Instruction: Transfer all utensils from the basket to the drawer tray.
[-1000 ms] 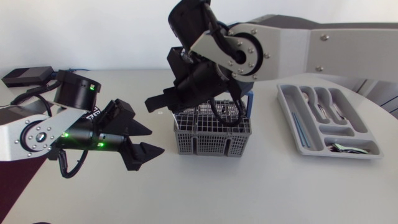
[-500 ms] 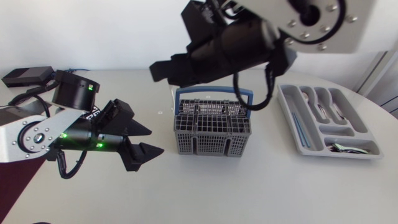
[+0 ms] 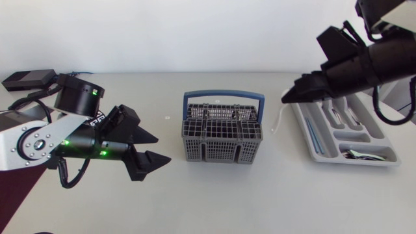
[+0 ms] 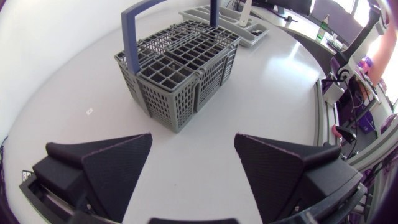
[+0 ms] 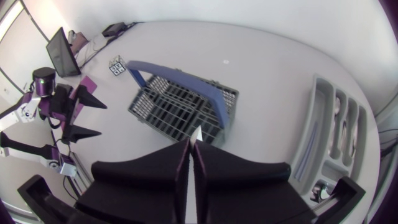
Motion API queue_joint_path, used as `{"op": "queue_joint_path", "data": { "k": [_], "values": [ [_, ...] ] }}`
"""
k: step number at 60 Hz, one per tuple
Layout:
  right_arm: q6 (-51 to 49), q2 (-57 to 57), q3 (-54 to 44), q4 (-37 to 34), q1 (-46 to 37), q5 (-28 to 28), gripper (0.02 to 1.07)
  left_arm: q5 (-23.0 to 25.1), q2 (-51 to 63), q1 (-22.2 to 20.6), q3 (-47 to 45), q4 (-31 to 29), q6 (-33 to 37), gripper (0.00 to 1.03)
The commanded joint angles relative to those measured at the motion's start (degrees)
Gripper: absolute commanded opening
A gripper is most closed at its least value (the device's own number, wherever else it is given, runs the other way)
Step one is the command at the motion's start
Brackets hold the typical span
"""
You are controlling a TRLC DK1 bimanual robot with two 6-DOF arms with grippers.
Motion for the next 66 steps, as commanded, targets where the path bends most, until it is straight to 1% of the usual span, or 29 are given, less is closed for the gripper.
{"op": "queue_joint_path", "data": {
  "k": [1,8,10,13,19,23,29,33,37,45,50,54,55,57,60,66],
  "values": [
    [-6.1,-2.0,-3.3,-1.9,-4.9,-0.2,0.08,0.3,-1.2,-0.8,-0.2,-0.9,0.9,0.92],
    [-12.0,-3.9,-6.5,-1.9,-13.0,1.7,0.08,0.3,-1.8,-1.1,0.1,-1.6,0.5,0.92],
    [-13.6,-4.1,-7.2,-1.9,-14.7,2.9,0.08,0.3,-2.0,-1.1,0.1,-1.8,0.5,0.92],
    [-16.7,-4.3,-8.8,-0.4,-17.9,6.7,0.08,0.2,-2.6,-1.1,0.1,-2.3,0.5,0.92],
    [-22.1,-3.8,-12.4,5.8,-24.5,11.8,0.08,0.2,-3.4,-1.0,0.2,-3.1,0.5,0.92],
    [-25.1,-2.3,-14.5,11.9,-29.1,14.6,0.08,0.2,-3.9,-1.0,0.2,-3.3,0.5,0.92],
    [-30.5,1.9,-16.5,19.8,-35.5,16.6,0.08,0.1,-4.3,-1.1,0.3,-3.8,0.5,0.92],
    [-32.8,5.1,-16.9,22.9,-38.5,16.8,0.08,0.1,-4.5,-1.1,0.3,-3.9,0.5,0.92],
    [-34.7,8.0,-17.2,25.7,-40.5,17.4,0.08,0.1,-4.5,-1.4,0.4,-4.0,0.3,0.92],
    [-37.9,12.5,-18.7,33.3,-42.8,19.7,0.08,-0.1,-4.7,-1.8,0.9,-4.5,0.1,0.92],
    [-39.1,15.3,-19.2,36.6,-43.6,20.9,0.08,-0.2,-4.7,-1.9,1.1,-4.7,-0.1,0.92],
    [-40.5,16.7,-21.1,40.6,-43.6,21.9,0.08,-0.3,-4.7,-1.9,1.1,-4.9,-0.1,0.92],
    [-41.1,17.0,-21.9,41.7,-43.6,22.0,0.09,-0.4,-4.7,-1.9,1.1,-4.9,-0.1,0.92],
    [-41.3,17.7,-22.8,43.2,-43.2,22.5,0.15,-0.4,-4.7,-2.0,1.1,-4.9,-0.2,0.92],
    [-41.5,18.5,-23.4,43.8,-42.8,23.0,0.22,-0.8,-4.7,-2.2,1.2,-4.9,-0.3,0.92],
    [-41.3,18.7,-24.8,43.7,-42.0,23.0,0.23,-0.9,-4.7,-2.3,1.1,-4.9,-0.4,0.92]
  ]
}}
